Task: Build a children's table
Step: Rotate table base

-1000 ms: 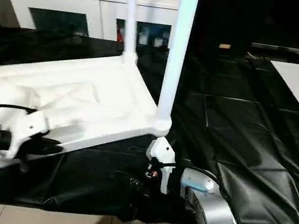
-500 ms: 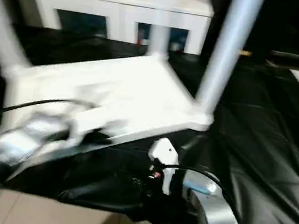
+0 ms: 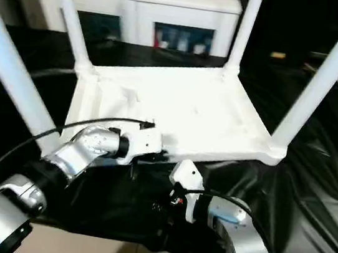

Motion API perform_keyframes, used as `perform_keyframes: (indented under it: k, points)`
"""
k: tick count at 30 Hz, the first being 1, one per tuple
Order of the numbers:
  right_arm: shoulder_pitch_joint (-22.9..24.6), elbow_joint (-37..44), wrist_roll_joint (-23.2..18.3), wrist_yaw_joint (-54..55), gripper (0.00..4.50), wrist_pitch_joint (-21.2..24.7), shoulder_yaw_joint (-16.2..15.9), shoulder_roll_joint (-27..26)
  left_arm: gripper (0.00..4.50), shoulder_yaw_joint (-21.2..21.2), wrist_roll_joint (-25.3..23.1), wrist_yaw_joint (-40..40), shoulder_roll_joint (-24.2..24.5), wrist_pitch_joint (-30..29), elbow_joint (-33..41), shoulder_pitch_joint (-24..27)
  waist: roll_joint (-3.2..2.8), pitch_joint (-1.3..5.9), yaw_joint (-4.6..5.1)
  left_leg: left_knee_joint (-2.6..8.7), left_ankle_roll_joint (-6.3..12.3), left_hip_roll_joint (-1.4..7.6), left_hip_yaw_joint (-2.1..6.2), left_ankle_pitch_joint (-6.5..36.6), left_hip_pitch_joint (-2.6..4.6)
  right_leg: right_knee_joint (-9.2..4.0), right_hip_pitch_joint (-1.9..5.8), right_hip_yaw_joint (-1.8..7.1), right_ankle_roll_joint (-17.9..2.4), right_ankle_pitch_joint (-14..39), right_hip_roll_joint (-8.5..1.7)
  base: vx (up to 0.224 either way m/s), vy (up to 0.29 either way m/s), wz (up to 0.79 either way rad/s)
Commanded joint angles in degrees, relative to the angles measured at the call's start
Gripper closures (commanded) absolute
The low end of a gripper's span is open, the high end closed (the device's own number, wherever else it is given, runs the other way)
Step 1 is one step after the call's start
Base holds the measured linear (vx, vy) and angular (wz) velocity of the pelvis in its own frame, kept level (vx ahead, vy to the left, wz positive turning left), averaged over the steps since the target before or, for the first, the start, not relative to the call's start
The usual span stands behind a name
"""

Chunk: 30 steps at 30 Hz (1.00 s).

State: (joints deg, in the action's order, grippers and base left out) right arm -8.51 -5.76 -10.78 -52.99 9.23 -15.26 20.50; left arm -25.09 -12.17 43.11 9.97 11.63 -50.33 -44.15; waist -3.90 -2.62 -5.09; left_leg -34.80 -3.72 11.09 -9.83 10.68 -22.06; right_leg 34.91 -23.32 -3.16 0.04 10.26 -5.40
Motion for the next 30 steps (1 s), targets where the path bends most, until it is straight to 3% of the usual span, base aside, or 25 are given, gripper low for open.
perform_keyframes:
  k: [1, 4, 5, 9, 10, 11, 13, 14, 15, 16, 17, 19, 20, 21, 23, 24, 25, 26, 28, 30]
  points:
    - [0.1, 0.7, 0.7, 0.3, 0.74, -0.8, -0.5, 0.2, 4.03, 3.0, 0.1, -3.5, 1.2, 0.1, -0.1, -1.6, 1.07, 3.98, -0.17, 4.27, 3.58, 1.27, 0.63, 12.1, 0.29, -4.05, 3.63, 1.5, -12.0, 8.7, -2.65, 0.0, 0.0, 0.0]
    - [-0.3, 0.0, 1.2, 0.3, 0.74, -1.3, -0.7, -0.1, 3.68, 5.8, 4.0, 0.1, 1.2, -2.0, 2.7, 0.0, 1.15, 3.86, -0.1, 4.23, 3.67, 1.4, 0.47, 12.7, 0.51, -4.29, 3.24, 1.62, -12.7, 11.0, -2.79, 0.0, 0.0, 0.0]
    - [-1.0, -1.0, 2.0, 1.0, 0.74, -1.9, -0.8, -0.3, 3.56, 7.2, 6.3, 1.9, 1.6, -2.6, 6.7, 2.4, 1.26, 3.85, -0.13, 4.29, 3.66, 1.49, 0.47, 12.6, 0.52, -4.22, 3.25, 1.64, -12.9, 11.1, -2.8, 0.0, 0.0, 0.0]
    - [-2.3, -2.9, 3.2, 3.2, 0.74, -2.9, -0.2, -0.8, 3.23, 9.2, 10.9, 4.3, 2.7, -7.2, 16.4, 7.8, 0.81, 3.78, -0.13, 4.52, 3.28, 1.77, 0.48, 13.3, 0.62, -4.08, 2.86, 1.69, -13.1, 11.6, -2.64, 0.0, 0.0, 0.0]
    - [-4.0, -5.5, 4.9, 6.4, 0.74, -3.6, 0.7, -1.3, 3.23, 9.5, 14.4, 7.1, 4.6, -11.8, 25.3, 13.0, 0.9, 3.9, -0.13, 4.66, 3.02, 1.97, 0.6, 12.9, 0.63, -3.66, 2.95, 1.69, -13.4, 10.7, -2.81, 0.0, 0.0, 0.0]
    - [-4.0, -5.5, 4.9, 6.4, 0.74, -3.6, 0.7, -1.3, 3.23, 9.5, 14.4, 7.1, 4.6, -11.8, 25.3, 13.0, 0.82, 3.65, 0.44, 4.96, 2.89, 1.88, 0.6, 12.7, 0.14, -3.69, 2.92, 1.61, -13.4, 10.8, -2.58, 0.0, 0.0, 0.0]
    - [-5.4, -7.7, 5.6, 8.3, 0.74, -4.0, 1.4, -1.8, 3.23, 10.1, 16.8, 8.3, 6.0, -15.5, 31.9, 16.9, 0.56, 3.91, 0.2, 4.55, 2.43, 1.84, 0.39, 13.7, 0.95, -3.81, 2.52, 1.87, -13.1, 11.1, -2.55, 0.0, 0.0, 0.0]
    - [-5.9, -8.5, 5.8, 8.8, 0.74, -4.1, 1.6, -1.9, 3.23, 10.3, 17.6, 8.6, 6.5, -16.8, 34.1, 18.2, 0.56, 3.65, 0.42, 4.91, 2.38, 1.85, 0.39, 13.6, 0.56, -3.82, 2.63, 1.78, -13.2, 10.7, -2.4, 0.0, 0.0, 0.0]
    - [-8.5, -11.9, 7.2, 11.3, 0.74, -4.9, 2.1, -2.5, 3.23, 11.1, 20.7, 10.2, 9.4, -23.4, 43.0, 23.5, 0.6, 3.69, 0.41, 4.84, 1.91, 1.95, 0.33, 14.1, 0.74, -3.6, 2.59, 1.77, -13.4, 10.9, -2.47, 0.0, 0.0, 0.0]
    - [-8.5, -11.9, 7.2, 11.3, 0.74, -4.9, 2.1, -2.5, 3.23, 11.1, 20.7, 10.2, 9.4, -23.4, 43.0, 23.5, 0.49, 3.5, 0.77, 5.12, 1.81, 1.88, 0.35, 14.5, 0.59, -3.78, 2.55, 1.73, -13.3, 11.5, -2.25, 0.0, 0.0, 0.0]
    - [-11.0, -15.2, 8.4, 14.2, 0.74, -4.9, 2.6, -3.0, 3.23, 11.0, 23.4, 12.4, 12.3, -28.0, 49.0, 27.1, 0.24, 3.65, 0.61, 4.85, 1.11, 1.82, 0.31, 15.4, 1.18, -3.63, 2.21, 1.8, -13.3, 12.2, -2.28, 0.0, 0.0, 0.0]
    - [-12.5, -17.4, 9.2, 16.3, 0.74, -5.0, 2.9, -3.2, 3.23, 11.1, 24.9, 13.4, 13.9, -29.6, 52.0, 29.1, 0.59, 3.23, 0.74, 5.1, 1.01, 1.57, 0.22, 16.7, 0.93, -3.95, 2.19, 1.78, -12.5, 15.1, -2.07, 0.0, 0.0, 0.0]
    - [-15.2, -21.1, 10.3, 19.4, 0.74, -5.5, 3.6, -3.7, 3.23, 11.7, 26.9, 14.5, 16.5, -32.8, 57.1, 32.4, 0.4, 3.17, 0.88, 5.22, 0.54, 1.53, 0.24, 17.5, 1.11, -4.15, 2.06, 1.81, -12.1, 16.8, -2.09, 0.0, 0.0, 0.0]
    - [-15.2, -21.1, 10.3, 19.4, 0.74, -5.5, 3.6, -3.7, 3.23, 11.7, 26.9, 14.5, 16.5, -32.8, 57.1, 32.4, 0.34, 3.15, 0.98, 5.22, 0.16, 1.59, 0.25, 17.9, 1.15, -4.13, 1.97, 1.84, -12.0, 17.4, -2.1, 0.0, 0.0, 0.0]
    - [-18.3, -25.8, 11.4, 22.7, 0.74, -6.2, 4.4, -3.9, 3.23, 13.4, 27.7, 14.1, 18.7, -34.8, 61.1, 35.7, 0.8, 3.04, 1.07, 5.28, -0.24, 1.6, 0.17, 18.9, 1.39, -4.35, 1.74, 1.9, -11.4, 18.8, -2.0, 0.0, 0.0, 0.0]
    - [-20.9, -30.0, 12.2, 25.4, 0.74, -6.9, 5.3, -4.0, 3.23, 15.9, 28.0, 13.0, 19.8, -35.1, 63.4, 38.4, 0.88, 2.92, 1.12, 5.32, -0.4, 1.43, 0.15, 19.3, 1.3, -4.5, 1.8, 1.9, -10.7, 20.2, -1.92, 0.0, 0.0, 0.0]
    - [-20.9, -30.0, 12.2, 25.4, 0.74, -6.9, 5.3, -4.0, 3.23, 15.9, 28.0, 13.0, 19.8, -35.1, 63.4, 38.4, 0.75, 2.84, 1.4, 5.41, -0.76, 1.38, 0.24, 19.7, 1.18, -4.53, 1.8, 1.84, -10.5, 20.8, -1.91, 0.0, 0.0, 0.0]
    - [-23.1, -33.8, 12.7, 27.9, 0.74, -7.8, 6.1, -4.1, 3.23, 18.2, 28.6, 12.3, 21.1, -36.0, 65.0, 40.5, 0.66, 2.96, 1.32, 5.22, -1.11, 1.37, 0.12, 20.0, 1.58, -4.53, 1.49, 1.94, -10.2, 20.7, -1.81, 0.0, 0.0, 0.0]
    - [-23.6, -34.6, 12.8, 28.4, 0.74, -8.1, 6.3, -4.1, 3.23, 18.6, 28.8, 12.2, 21.4, -36.1, 65.2, 40.9, 0.69, 2.92, 1.57, 5.26, -1.07, 1.19, 0.18, 20.0, 1.34, -4.46, 1.69, 1.89, -10.0, 20.0, -1.64, 0.0, 0.0, 0.0]
    - [-26.6, -40.1, 13.1, 32.5, 0.74, -9.9, 7.6, -4.1, 3.23, 21.7, 29.5, 11.7, 23.8, -36.4, 66.2, 43.7, 1.0, 3.06, 1.77, 5.25, -1.18, 1.23, 0.27, 19.6, 1.12, -4.16, 1.82, 1.87, -10.2, 19.1, -1.85, 0.0, 0.0, 0.0]
